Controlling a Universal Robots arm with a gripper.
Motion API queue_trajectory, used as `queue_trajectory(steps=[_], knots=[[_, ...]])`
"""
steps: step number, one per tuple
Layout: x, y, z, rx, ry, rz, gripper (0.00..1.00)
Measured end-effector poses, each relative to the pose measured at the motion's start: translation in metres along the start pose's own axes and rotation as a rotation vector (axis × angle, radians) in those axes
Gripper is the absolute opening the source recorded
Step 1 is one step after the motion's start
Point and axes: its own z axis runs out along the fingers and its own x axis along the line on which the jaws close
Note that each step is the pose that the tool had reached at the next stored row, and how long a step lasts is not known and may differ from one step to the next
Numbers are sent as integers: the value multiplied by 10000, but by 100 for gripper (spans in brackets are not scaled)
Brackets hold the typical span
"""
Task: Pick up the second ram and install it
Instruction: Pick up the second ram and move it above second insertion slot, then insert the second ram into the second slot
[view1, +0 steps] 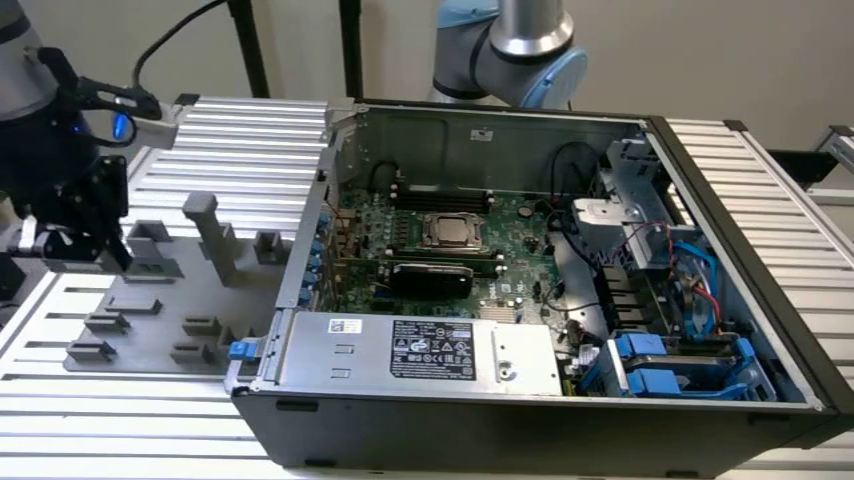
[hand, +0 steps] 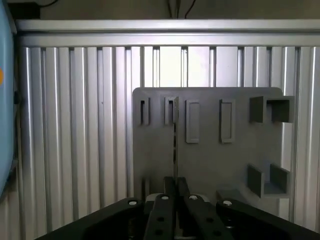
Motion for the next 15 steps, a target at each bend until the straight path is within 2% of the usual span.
queue_trajectory(steps=[9, 12, 15], knots=[[2, -87, -410, 0, 0, 1, 0], [2, -154, -534, 0, -1, 0, 0], [1, -271, -642, 1, -10, 0, 0]])
